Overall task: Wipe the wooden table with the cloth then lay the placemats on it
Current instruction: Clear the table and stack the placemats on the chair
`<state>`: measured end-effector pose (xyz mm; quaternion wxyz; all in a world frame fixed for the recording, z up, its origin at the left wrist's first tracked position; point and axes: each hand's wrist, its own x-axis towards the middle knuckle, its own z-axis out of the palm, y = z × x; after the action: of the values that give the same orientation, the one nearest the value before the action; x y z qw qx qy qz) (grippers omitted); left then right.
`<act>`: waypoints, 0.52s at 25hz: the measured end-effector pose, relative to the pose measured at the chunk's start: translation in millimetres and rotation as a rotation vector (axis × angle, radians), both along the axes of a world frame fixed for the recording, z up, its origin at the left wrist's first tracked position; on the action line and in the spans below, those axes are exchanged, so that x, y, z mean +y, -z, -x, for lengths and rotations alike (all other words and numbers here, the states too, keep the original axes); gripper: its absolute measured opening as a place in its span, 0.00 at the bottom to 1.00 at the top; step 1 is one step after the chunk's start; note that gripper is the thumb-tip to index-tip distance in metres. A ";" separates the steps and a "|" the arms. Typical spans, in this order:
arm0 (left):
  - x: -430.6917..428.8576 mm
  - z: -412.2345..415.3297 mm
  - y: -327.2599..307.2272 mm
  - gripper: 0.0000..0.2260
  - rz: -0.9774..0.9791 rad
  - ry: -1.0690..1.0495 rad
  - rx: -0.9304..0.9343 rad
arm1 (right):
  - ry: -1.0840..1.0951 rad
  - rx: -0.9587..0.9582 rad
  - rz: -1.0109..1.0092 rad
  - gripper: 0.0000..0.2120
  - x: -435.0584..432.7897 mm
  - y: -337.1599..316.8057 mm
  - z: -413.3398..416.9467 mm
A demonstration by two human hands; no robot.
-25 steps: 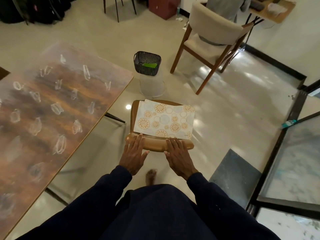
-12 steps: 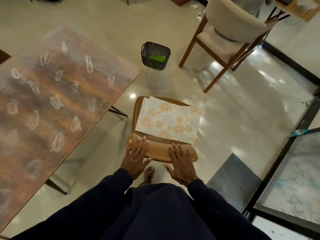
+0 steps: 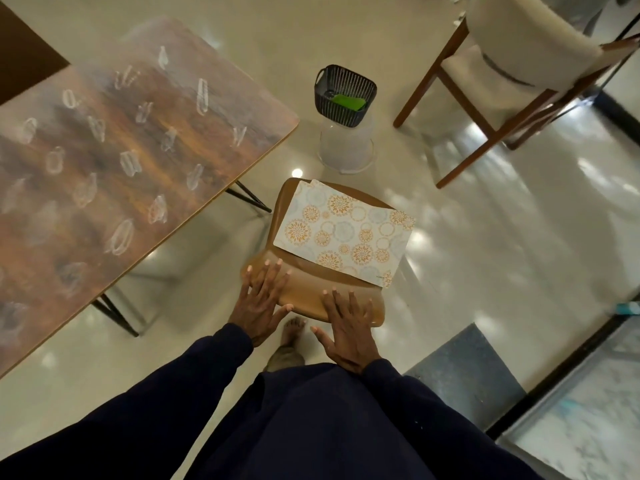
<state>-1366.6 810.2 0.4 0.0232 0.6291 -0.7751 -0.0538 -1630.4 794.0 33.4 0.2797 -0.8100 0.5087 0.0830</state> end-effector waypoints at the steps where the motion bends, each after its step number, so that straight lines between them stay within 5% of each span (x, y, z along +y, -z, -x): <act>1: 4.9 6.6 -1.0 0.34 -0.002 -0.011 -0.006 | -0.014 -0.005 0.003 0.45 0.6 -0.3 6.2; 13: 94.1 145.1 -12.8 0.32 0.079 -0.332 -0.010 | -0.332 0.007 -0.003 0.45 3.9 -0.9 121.8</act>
<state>-1511.6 904.4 13.2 0.0528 0.7472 -0.6623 -0.0157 -1752.2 797.9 34.4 0.2617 -0.8822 0.3687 0.1316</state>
